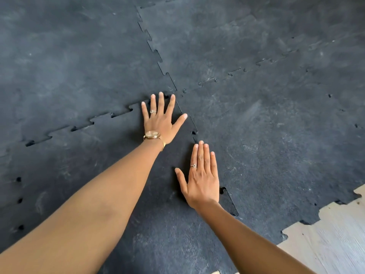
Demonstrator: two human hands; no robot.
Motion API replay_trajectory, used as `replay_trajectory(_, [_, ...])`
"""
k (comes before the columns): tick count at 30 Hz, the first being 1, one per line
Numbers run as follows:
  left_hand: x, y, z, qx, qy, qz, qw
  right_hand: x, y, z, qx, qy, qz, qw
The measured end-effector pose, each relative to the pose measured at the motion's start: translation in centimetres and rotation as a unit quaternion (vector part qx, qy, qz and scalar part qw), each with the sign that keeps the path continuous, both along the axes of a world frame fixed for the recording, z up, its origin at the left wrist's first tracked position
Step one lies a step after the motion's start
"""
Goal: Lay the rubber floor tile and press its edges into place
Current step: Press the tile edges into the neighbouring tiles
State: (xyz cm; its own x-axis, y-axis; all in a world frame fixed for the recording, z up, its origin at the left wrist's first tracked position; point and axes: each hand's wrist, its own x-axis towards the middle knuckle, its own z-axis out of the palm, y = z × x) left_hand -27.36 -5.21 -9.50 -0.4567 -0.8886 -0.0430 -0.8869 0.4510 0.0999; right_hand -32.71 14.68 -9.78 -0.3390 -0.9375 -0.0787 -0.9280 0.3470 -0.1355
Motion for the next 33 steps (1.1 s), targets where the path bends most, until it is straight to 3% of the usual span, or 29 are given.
replay_trajectory(4, [-0.2, -0.9, 0.7, 0.038, -0.014, -0.011, 0.999, 0.0, 0.1, 0.6, 0.008, -0.005, 0.000, 1.000])
replay_trajectory(11, [-0.4, -0.6, 0.1, -0.044, 0.083, 0.012, 0.995, -0.2, -0.3, 0.8, -0.030, -0.008, 0.003, 1.000])
replay_trajectory(23, [-0.4, -1.1, -0.4, -0.062, 0.089, -0.002, 0.994, -1.3, -3.0, 0.3, -0.038, -0.013, 0.018, 0.999])
replay_trajectory(28, [-0.5, -0.9, 0.4, -0.005, 0.083, -0.015, 0.996, -1.3, -2.8, 0.4, -0.046, -0.014, 0.001, 0.999])
replay_trajectory(33, [1.9, 0.0, 1.3, 0.172, 0.145, -0.063, 0.972, -1.2, -3.3, 0.0, -0.032, -0.016, -0.018, 0.999])
